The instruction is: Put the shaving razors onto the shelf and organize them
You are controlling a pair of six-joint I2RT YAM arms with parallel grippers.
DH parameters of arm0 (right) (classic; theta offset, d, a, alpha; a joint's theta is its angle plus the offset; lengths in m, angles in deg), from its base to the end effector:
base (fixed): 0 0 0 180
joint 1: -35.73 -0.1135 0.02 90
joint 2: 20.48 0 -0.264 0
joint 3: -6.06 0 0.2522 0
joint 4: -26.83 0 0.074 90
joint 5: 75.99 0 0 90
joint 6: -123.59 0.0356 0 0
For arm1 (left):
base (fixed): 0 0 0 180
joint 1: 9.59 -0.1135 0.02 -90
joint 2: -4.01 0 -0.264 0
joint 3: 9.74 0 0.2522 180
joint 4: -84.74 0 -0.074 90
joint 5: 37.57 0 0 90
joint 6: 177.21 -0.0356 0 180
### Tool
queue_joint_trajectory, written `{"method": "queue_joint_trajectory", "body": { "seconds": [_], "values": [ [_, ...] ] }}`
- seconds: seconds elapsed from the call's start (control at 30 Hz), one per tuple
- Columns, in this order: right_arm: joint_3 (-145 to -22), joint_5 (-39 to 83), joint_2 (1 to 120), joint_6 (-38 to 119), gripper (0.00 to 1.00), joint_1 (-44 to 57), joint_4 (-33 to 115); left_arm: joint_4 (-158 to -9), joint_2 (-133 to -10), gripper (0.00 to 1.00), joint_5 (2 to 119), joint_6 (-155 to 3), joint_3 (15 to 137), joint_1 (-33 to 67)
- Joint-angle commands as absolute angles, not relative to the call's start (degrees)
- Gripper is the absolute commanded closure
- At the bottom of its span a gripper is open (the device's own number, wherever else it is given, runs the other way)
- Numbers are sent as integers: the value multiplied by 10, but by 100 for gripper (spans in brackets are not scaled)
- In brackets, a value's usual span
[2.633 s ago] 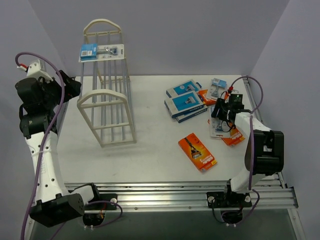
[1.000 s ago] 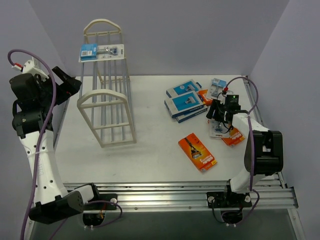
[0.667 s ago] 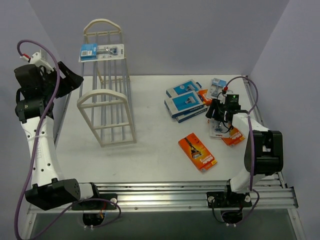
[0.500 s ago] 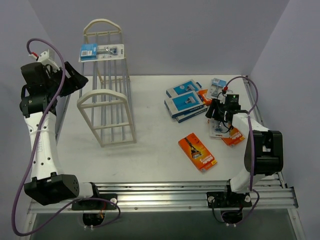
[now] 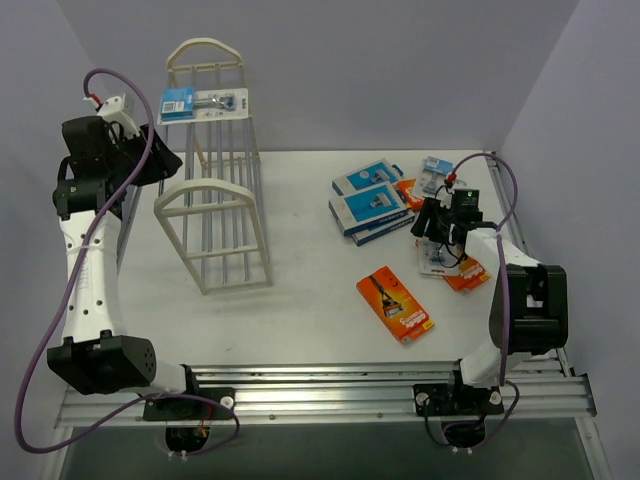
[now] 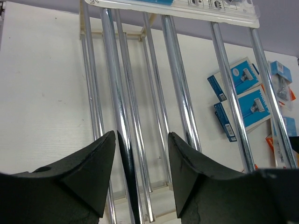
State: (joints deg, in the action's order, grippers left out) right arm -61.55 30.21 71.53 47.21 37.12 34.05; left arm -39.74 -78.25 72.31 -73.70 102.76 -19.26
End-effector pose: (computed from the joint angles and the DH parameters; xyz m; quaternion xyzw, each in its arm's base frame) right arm 0.3512 0.0014 0.2164 0.0448 0.8659 0.1737 0.4670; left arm 0.2973 0.0384 0.4562 -0.0767 0.8336 -0.1634 0.5220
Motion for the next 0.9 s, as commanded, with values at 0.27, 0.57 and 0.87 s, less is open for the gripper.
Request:
{"method": "queue_joint_trajectory", "body": {
  "seconds": [0.27,0.57,0.87],
  "values": [
    [-611,315,689,471,44,369,331,-373,-790,52,666,-797,1052,-179],
    [-611,324,687,470,47,369,331,-369,-805,65,675,-829,1060,-171],
    [-611,319,692,469,48,369,331,-375,-810,75,671,-864,1062,-164]
  ]
}}
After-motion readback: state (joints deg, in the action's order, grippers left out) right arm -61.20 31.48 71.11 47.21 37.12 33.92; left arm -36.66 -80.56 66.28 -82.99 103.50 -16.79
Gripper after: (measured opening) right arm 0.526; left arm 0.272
